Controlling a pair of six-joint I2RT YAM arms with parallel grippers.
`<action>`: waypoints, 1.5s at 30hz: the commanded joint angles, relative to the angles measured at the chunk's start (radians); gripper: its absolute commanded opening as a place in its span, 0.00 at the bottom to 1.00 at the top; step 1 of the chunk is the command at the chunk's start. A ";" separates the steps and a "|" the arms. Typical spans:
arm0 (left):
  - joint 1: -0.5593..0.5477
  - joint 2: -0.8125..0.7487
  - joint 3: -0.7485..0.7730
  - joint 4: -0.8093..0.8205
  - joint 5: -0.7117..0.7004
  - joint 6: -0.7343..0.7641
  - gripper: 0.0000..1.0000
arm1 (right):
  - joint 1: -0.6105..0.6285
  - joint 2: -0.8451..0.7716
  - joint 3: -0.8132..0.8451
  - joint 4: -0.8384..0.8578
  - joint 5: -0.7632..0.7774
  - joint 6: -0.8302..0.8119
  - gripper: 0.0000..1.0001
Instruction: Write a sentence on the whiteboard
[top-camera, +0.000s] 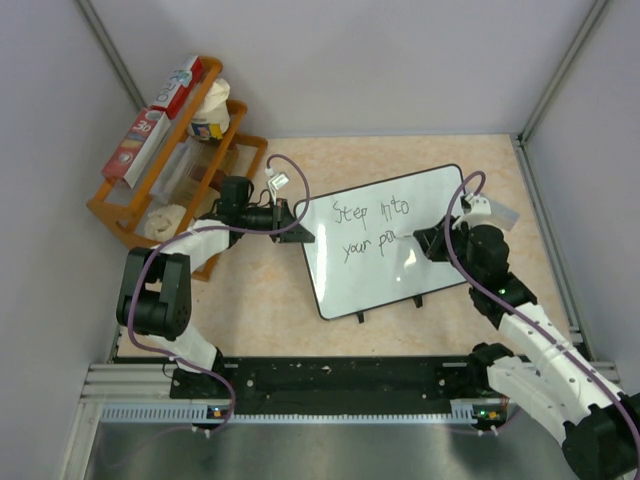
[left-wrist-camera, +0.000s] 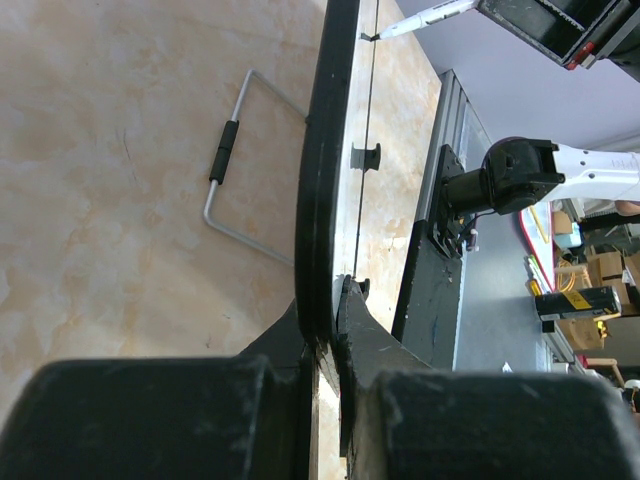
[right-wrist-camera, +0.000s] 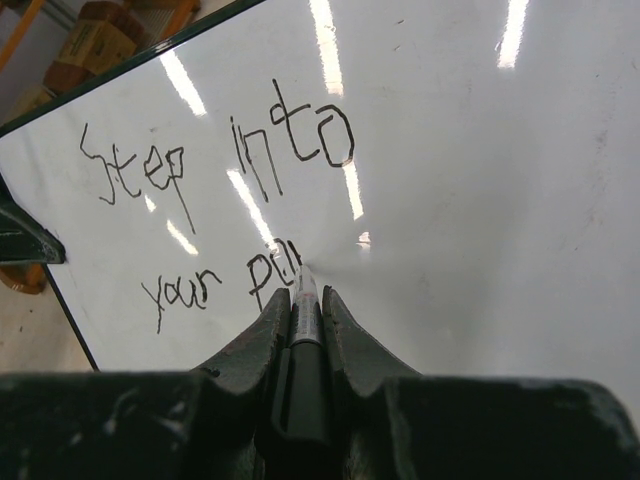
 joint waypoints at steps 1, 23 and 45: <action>-0.047 0.040 -0.032 -0.035 -0.165 0.236 0.00 | -0.013 0.012 0.020 -0.039 0.035 -0.031 0.00; -0.047 0.037 -0.032 -0.037 -0.166 0.238 0.00 | -0.013 0.040 0.079 -0.007 0.072 -0.016 0.00; -0.047 0.038 -0.032 -0.038 -0.168 0.239 0.00 | -0.013 -0.020 0.011 -0.056 0.064 -0.016 0.00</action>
